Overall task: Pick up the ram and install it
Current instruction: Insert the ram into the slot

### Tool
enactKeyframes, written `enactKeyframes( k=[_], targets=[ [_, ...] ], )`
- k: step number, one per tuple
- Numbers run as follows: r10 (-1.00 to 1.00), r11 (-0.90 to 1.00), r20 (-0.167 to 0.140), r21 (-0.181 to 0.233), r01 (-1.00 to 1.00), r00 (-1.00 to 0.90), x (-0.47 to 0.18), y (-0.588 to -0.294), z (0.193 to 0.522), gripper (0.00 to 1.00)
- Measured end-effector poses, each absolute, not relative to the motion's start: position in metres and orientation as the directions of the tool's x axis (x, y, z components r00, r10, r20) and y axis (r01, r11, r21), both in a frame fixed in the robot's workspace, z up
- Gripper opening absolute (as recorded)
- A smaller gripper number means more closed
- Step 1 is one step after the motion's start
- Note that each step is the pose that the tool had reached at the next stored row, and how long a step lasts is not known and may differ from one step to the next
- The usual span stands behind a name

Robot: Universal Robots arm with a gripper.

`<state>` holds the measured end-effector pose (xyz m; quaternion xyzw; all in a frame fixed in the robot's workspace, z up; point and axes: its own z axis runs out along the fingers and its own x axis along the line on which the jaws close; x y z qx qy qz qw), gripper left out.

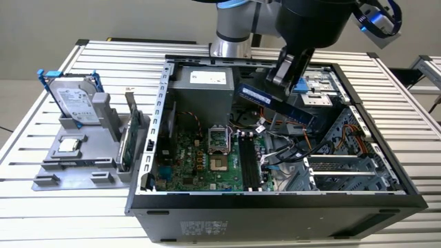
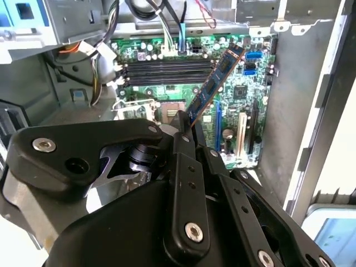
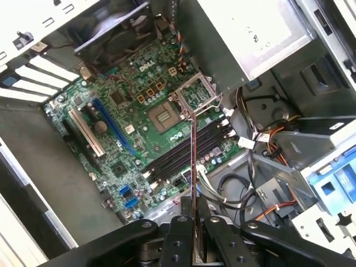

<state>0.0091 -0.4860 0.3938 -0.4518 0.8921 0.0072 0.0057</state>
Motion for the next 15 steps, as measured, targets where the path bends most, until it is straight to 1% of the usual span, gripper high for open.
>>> enactKeyframes(
  k=[15],
  targets=[
    [-0.695,0.719,-0.017,0.008,-0.695,-0.719,0.0100,-0.4860,0.3929,0.00]
  ],
)
